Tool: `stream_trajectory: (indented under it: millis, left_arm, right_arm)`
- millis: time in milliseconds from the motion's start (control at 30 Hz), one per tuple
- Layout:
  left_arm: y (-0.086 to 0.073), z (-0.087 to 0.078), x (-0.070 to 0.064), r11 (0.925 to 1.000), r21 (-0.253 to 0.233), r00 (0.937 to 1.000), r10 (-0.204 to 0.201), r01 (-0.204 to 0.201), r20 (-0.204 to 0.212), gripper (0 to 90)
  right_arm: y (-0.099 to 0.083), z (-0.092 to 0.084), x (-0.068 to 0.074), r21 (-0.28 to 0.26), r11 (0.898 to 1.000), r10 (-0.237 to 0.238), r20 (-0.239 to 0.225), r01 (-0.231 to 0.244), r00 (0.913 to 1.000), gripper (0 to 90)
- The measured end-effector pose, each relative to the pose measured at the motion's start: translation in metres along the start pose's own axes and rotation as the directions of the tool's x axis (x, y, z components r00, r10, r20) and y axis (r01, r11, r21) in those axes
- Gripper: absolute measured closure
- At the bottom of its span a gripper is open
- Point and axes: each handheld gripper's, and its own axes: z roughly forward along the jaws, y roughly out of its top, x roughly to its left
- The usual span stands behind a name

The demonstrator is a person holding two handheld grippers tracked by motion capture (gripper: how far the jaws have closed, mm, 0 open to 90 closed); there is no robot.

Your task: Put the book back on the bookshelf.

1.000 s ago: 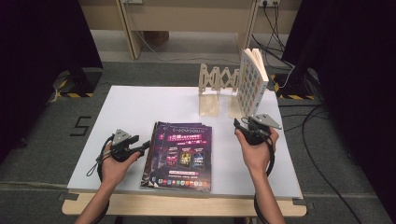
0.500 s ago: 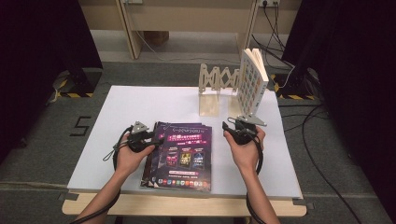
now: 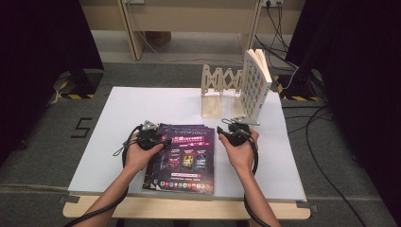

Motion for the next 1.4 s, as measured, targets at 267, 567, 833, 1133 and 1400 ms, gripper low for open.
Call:
stream_trajectory:
  millis: [267,567,833,1133,1400]
  left_arm:
    - [0.000,0.006,0.000,0.9999,0.008,1.0000,-0.009,0.009,-0.001,45.3]
    - [0.000,0.009,0.001,0.9993,0.013,0.9993,-0.036,0.036,0.006,45.5]
    - [0.001,0.011,0.000,0.9973,0.016,0.9970,-0.072,0.071,0.028,45.4]
    - [0.002,0.013,-0.003,0.9929,0.018,0.9915,-0.118,0.118,0.055,44.1]
    - [0.003,0.010,-0.002,0.9850,-0.006,0.9809,-0.171,0.173,0.092,46.8]
  right_arm:
    - [-0.004,0.014,0.005,0.044,0.999,-0.007,-0.014,0.008,0.9999,50.1]
    - [-0.007,0.027,0.009,0.117,0.993,0.012,-0.032,-0.008,0.9994,50.1]
    - [-0.013,0.038,0.012,0.181,0.983,0.026,-0.055,-0.015,0.9982,49.5]
    - [-0.017,0.045,0.013,0.219,0.975,0.048,-0.072,-0.031,0.9963,48.5]
    - [-0.020,0.049,0.015,0.230,0.973,0.048,-0.081,-0.029,0.9955,48.3]
